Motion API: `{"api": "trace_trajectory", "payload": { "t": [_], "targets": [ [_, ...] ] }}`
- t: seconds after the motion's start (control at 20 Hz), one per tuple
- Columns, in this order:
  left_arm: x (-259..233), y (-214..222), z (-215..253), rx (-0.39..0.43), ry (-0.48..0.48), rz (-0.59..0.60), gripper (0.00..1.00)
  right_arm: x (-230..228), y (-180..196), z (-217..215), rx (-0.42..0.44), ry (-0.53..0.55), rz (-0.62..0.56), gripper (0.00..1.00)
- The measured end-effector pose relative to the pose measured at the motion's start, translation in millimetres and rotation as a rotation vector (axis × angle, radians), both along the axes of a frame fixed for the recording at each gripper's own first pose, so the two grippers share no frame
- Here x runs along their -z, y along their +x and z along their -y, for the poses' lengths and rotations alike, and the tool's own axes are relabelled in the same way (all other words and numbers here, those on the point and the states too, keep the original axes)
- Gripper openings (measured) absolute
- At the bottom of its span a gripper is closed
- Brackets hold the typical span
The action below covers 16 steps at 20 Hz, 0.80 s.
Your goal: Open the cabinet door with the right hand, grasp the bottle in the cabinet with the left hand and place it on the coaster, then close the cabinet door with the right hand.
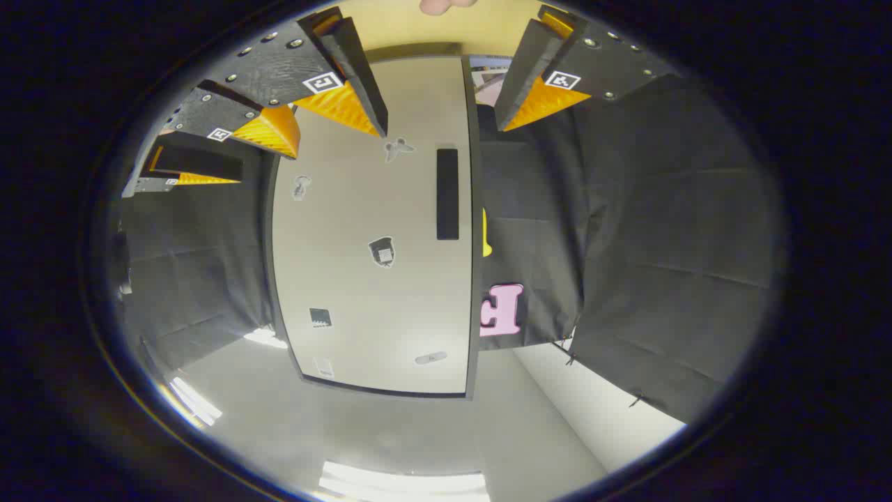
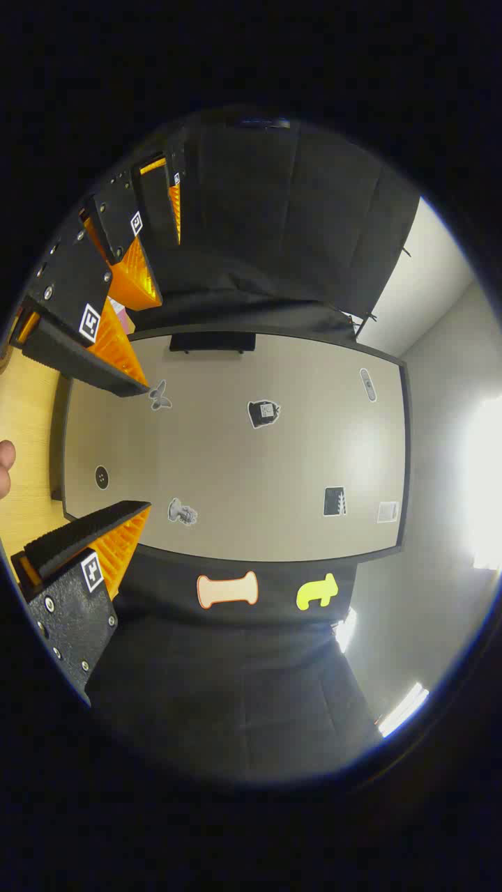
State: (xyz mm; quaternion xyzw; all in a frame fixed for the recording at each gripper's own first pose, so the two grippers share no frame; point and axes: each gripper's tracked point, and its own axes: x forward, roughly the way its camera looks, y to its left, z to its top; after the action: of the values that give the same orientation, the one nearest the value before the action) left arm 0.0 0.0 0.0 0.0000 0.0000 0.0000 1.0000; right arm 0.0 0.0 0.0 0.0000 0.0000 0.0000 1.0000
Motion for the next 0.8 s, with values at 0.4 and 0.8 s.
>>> {"api": "trace_trajectory", "payload": {
  "t": [0.4,0.8],
  "targets": [
    [-4.7,2.0,12.4,0.06,0.0,0.008,0.89,1.8,0.4,12.6,0.009,0.039,-0.008,0.93],
    [-8.8,8.5,36.2,0.082,0.01,0.01,0.88,2.9,-3.1,31.8,0.033,0.074,-0.013,0.93]
  ]
}}
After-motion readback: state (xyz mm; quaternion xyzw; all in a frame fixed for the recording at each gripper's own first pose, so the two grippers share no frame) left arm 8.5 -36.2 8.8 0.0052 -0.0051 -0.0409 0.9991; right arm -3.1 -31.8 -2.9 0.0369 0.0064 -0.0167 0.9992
